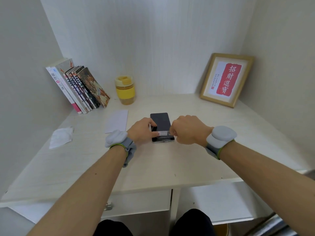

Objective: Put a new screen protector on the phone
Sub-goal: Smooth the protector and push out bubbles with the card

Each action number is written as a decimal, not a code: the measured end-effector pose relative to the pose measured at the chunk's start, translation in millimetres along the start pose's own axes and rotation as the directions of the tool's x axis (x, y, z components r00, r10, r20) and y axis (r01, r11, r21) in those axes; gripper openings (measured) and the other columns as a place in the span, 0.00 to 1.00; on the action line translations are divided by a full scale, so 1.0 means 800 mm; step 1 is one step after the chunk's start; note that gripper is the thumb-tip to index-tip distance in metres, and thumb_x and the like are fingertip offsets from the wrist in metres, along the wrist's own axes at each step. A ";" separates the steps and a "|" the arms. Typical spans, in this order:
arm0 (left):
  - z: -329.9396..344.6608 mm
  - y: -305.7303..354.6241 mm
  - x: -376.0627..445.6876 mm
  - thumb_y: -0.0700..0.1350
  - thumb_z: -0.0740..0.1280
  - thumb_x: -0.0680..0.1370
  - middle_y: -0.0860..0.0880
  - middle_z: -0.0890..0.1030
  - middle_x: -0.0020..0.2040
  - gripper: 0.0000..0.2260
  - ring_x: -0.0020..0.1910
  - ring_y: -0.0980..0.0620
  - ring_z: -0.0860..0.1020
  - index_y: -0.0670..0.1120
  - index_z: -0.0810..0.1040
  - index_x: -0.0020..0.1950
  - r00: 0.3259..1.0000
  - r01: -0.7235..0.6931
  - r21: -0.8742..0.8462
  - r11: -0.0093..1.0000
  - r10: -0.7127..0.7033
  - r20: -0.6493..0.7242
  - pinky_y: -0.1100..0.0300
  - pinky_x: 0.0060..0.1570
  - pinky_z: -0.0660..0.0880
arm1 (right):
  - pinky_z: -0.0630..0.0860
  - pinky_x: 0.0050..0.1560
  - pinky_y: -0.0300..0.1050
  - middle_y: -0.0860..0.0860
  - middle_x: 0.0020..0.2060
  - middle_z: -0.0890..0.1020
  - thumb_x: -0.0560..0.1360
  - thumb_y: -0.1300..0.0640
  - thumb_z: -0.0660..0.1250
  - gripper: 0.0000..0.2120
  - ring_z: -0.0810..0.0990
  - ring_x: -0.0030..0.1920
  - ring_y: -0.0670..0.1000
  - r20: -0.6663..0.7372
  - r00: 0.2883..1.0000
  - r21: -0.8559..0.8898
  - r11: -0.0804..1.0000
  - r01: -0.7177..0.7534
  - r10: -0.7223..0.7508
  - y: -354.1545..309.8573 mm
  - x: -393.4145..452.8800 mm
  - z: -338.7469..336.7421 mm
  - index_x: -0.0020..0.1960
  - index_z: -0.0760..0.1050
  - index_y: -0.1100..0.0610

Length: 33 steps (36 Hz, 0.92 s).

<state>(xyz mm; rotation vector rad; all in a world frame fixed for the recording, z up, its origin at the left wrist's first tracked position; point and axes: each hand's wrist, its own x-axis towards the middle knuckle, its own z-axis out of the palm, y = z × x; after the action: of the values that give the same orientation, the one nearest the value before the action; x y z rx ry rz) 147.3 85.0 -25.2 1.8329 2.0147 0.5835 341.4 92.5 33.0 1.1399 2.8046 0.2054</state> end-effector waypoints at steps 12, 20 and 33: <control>0.002 -0.001 0.004 0.47 0.66 0.77 0.50 0.75 0.62 0.11 0.58 0.49 0.74 0.48 0.76 0.59 1.000 0.019 -0.037 0.999 -0.019 -0.011 0.58 0.60 0.69 | 0.64 0.39 0.44 0.50 0.35 0.67 0.71 0.61 0.61 0.07 0.69 0.39 0.57 -0.011 0.999 0.025 0.999 0.036 -0.036 -0.006 -0.002 0.004 0.42 0.68 0.50; -0.001 0.000 0.001 0.43 0.58 0.81 0.49 0.75 0.65 0.12 0.62 0.49 0.73 0.47 0.77 0.62 1.000 0.026 -0.036 0.999 -0.025 0.016 0.61 0.60 0.66 | 0.66 0.41 0.43 0.50 0.47 0.79 0.73 0.60 0.62 0.13 0.76 0.46 0.54 -0.097 0.995 0.133 0.991 0.029 -0.016 0.012 0.007 0.015 0.54 0.79 0.51; -0.004 0.008 -0.005 0.44 0.59 0.81 0.50 0.75 0.63 0.12 0.60 0.49 0.74 0.46 0.77 0.61 1.000 0.008 -0.016 1.000 -0.008 0.008 0.60 0.59 0.67 | 0.71 0.37 0.46 0.52 0.43 0.80 0.69 0.61 0.61 0.14 0.78 0.44 0.57 -0.117 0.992 0.060 0.996 0.061 -0.054 0.009 0.006 0.029 0.49 0.81 0.51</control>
<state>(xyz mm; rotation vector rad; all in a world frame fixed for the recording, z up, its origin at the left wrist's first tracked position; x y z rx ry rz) 151.7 80.9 -19.1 1.8140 2.0059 0.5873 346.5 102.9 11.1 1.0921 2.9611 0.1850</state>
